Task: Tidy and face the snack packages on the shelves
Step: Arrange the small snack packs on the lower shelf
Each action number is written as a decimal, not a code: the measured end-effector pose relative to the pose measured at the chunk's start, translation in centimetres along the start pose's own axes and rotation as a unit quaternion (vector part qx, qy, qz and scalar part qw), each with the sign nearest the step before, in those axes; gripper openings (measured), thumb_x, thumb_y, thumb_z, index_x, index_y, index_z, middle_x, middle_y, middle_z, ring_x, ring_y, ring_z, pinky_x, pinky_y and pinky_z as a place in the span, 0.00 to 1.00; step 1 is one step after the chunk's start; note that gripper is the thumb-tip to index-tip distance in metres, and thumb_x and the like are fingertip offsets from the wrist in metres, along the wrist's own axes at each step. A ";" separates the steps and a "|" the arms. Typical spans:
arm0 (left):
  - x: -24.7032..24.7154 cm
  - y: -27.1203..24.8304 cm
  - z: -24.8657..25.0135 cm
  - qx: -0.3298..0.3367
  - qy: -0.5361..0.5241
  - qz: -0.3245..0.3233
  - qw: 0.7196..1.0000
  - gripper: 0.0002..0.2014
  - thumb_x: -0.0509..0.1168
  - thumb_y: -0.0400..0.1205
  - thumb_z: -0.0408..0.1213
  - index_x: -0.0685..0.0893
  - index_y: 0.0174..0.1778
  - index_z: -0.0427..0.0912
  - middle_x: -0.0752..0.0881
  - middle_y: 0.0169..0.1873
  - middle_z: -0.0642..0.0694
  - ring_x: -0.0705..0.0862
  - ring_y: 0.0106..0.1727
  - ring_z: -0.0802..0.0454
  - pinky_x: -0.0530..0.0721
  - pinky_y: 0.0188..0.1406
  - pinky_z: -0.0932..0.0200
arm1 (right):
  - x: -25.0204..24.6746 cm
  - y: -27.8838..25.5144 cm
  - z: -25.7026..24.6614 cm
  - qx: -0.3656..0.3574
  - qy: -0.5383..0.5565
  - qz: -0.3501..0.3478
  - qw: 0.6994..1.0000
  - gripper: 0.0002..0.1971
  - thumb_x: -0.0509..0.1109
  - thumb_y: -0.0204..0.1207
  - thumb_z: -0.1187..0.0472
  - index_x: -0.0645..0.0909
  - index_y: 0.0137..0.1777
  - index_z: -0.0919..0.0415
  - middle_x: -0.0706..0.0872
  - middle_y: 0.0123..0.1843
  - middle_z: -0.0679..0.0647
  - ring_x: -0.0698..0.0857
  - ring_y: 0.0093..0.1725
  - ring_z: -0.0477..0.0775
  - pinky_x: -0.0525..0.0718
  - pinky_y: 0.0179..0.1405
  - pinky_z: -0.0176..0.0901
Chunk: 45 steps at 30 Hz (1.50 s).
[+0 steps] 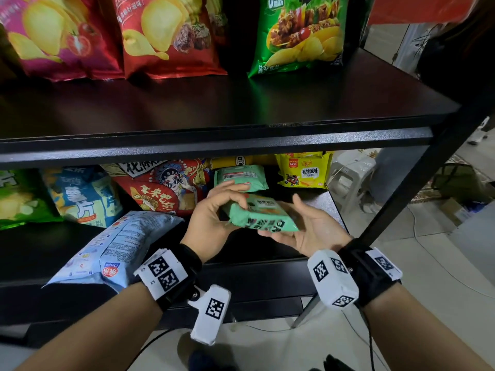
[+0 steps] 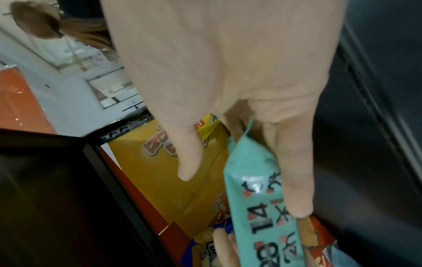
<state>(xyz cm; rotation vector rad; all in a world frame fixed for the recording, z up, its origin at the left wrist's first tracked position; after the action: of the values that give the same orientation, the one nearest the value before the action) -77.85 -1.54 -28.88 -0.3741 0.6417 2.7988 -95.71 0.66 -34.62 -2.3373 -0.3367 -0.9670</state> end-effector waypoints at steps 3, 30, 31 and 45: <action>0.4 -0.3 0.3 0.022 0.030 -0.020 0.999 0.16 0.79 0.70 0.20 0.90 0.37 0.50 0.86 0.66 0.49 0.72 0.80 0.51 0.66 0.81 0.51 | 0.2 0.3 0.2 -0.020 -0.059 0.029 0.998 0.24 0.70 0.74 0.55 0.82 0.66 0.69 0.86 0.66 0.69 0.88 0.60 0.67 0.93 0.46 0.50; -2.3 6.6 -15.7 -0.451 0.049 0.167 0.875 0.18 0.68 0.83 0.33 0.82 0.66 0.27 0.89 0.58 0.31 0.90 0.39 0.45 0.83 0.27 0.64 | -6.7 -2.1 -5.2 -0.105 -0.588 0.453 0.662 0.24 0.67 0.80 0.44 0.72 0.69 0.60 0.82 0.64 0.60 0.80 0.67 0.66 0.78 0.68 0.62; -2.4 6.6 -15.6 -0.448 0.061 0.165 0.876 0.17 0.67 0.83 0.32 0.83 0.64 0.26 0.89 0.57 0.30 0.89 0.37 0.45 0.83 0.27 0.63 | -6.5 -2.1 -5.3 -0.104 -0.596 0.451 0.656 0.26 0.67 0.80 0.43 0.72 0.70 0.60 0.81 0.65 0.60 0.79 0.68 0.66 0.77 0.69 0.62; -3.1 2.9 -5.0 -0.343 -0.255 0.240 0.872 0.11 0.59 0.88 0.26 0.77 0.66 0.30 0.86 0.50 0.34 0.89 0.44 0.41 0.91 0.31 0.54 | 2.8 0.5 -6.0 -0.367 -0.654 0.228 0.621 0.56 0.86 0.63 0.62 0.54 0.86 0.45 0.57 0.88 0.48 0.50 0.85 0.42 0.54 0.87 0.61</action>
<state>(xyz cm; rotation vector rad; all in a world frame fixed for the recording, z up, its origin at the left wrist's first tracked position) -74.81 -6.87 -31.17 0.4860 -0.4653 3.2963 -96.88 -3.26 -29.43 -3.1717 0.2218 1.2714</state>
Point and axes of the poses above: each hand's wrist, its own y-axis towards the middle knuckle, its own x-axis out of the palm, z = x × y, the point moved 7 cm from there along y, towards the middle knuckle
